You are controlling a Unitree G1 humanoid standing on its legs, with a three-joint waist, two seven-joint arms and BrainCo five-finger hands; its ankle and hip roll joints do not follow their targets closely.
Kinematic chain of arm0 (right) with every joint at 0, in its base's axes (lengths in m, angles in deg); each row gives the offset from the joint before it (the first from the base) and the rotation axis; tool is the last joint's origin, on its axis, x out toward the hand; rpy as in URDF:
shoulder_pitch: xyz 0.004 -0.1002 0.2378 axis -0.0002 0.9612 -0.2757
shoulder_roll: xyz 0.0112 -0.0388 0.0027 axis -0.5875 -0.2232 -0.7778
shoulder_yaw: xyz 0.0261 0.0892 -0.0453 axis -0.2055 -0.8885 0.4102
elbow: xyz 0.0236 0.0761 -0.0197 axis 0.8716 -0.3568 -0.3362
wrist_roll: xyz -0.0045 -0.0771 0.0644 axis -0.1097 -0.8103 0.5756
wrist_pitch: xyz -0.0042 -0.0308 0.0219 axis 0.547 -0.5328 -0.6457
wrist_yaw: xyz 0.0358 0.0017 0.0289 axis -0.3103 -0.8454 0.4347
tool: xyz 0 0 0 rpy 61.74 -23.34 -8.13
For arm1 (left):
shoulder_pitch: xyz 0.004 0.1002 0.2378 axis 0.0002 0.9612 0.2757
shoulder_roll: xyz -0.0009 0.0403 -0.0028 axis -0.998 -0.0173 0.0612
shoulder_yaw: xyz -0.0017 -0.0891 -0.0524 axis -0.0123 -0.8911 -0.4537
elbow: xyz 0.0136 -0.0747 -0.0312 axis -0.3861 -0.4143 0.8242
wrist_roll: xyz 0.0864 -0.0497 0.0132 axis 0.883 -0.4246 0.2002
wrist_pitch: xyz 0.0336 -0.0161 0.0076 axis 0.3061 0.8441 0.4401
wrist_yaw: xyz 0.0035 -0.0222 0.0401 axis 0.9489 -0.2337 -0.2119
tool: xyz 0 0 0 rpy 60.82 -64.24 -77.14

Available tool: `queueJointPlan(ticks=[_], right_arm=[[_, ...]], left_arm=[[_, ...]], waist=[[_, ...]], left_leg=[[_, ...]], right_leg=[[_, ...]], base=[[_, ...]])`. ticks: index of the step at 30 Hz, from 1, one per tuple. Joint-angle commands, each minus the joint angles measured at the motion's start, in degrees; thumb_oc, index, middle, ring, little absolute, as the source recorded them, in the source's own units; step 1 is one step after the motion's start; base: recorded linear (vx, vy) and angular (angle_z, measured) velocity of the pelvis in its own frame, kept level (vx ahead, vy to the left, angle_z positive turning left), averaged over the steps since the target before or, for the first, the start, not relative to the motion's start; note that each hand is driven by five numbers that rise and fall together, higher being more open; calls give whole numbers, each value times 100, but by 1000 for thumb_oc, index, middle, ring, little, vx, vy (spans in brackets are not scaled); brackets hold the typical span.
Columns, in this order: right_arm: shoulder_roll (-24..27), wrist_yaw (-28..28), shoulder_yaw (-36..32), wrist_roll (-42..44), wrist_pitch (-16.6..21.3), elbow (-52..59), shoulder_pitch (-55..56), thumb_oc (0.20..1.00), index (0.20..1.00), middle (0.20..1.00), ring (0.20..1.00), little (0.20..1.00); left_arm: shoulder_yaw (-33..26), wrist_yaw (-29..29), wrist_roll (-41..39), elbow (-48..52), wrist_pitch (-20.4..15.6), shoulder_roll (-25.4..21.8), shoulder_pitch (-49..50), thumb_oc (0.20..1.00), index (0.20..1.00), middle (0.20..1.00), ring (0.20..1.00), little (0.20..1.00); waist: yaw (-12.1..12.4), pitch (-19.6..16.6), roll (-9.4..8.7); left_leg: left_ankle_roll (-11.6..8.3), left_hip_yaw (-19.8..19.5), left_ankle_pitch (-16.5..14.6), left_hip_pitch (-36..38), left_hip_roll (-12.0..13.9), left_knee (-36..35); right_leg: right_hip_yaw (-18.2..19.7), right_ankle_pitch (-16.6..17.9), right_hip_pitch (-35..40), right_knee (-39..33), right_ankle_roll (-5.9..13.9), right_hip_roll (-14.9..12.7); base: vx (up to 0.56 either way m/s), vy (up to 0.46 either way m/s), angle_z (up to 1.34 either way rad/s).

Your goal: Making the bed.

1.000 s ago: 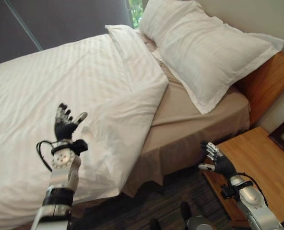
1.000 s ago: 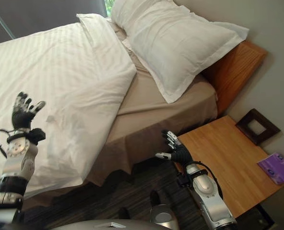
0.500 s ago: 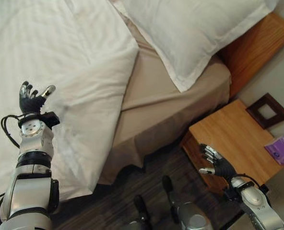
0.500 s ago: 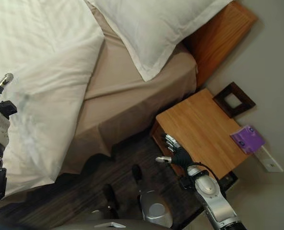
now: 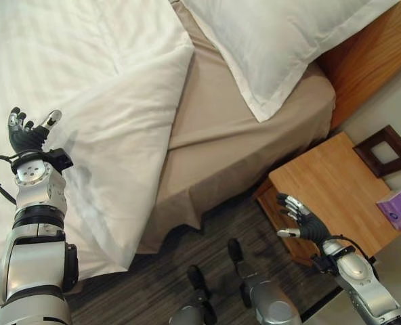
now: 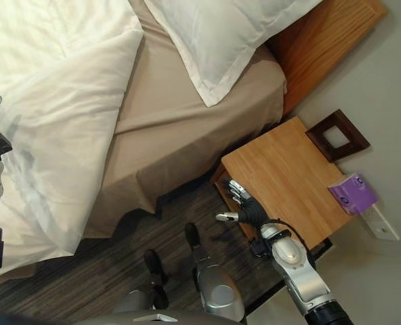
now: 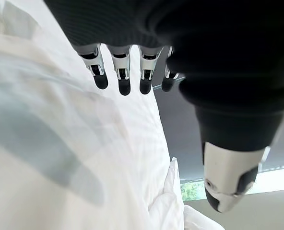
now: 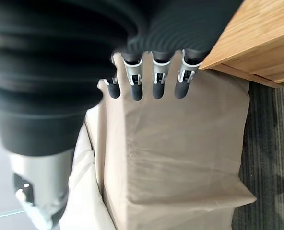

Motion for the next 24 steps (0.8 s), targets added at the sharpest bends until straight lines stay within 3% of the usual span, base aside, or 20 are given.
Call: queueJointPlan(ticks=[1,9,13,24], right_arm=[[-13,-132,-239,87,360,105,89,1000,1000,1000,1000,1000],[-12,-136,-222,35,388,26,96,1000,1000,1000,1000,1000],[10,-102,-216,17,396,32,125,1000,1000,1000,1000,1000],[42,-225,-199,-9,387,15,77,1000,1000,1000,1000,1000]], left_arm=[[36,-375,134,279,-384,5,-148,1000,1000,1000,1000,1000],[150,-574,750,463,-339,-156,-46,1000,1000,1000,1000,1000],[156,-561,733,397,-331,18,-1,1000,1000,1000,1000,1000],[68,-846,1030,104,-137,523,128,1000,1000,1000,1000,1000]], waist=[[145,-117,44],[222,-105,124],[240,-97,163],[222,60,33]], left_leg=[[42,22,-121,117,-180,71],[67,-76,-167,213,-229,71],[76,-129,-188,282,-251,71],[76,-155,-161,178,-232,71]], right_leg=[[-81,-578,228,78,371,89],[-93,-639,359,78,365,66],[-121,-675,438,78,351,59],[-98,-638,329,78,326,89]], base=[[0,0,0],[3,4,1],[17,27,5],[8,0,-1]])
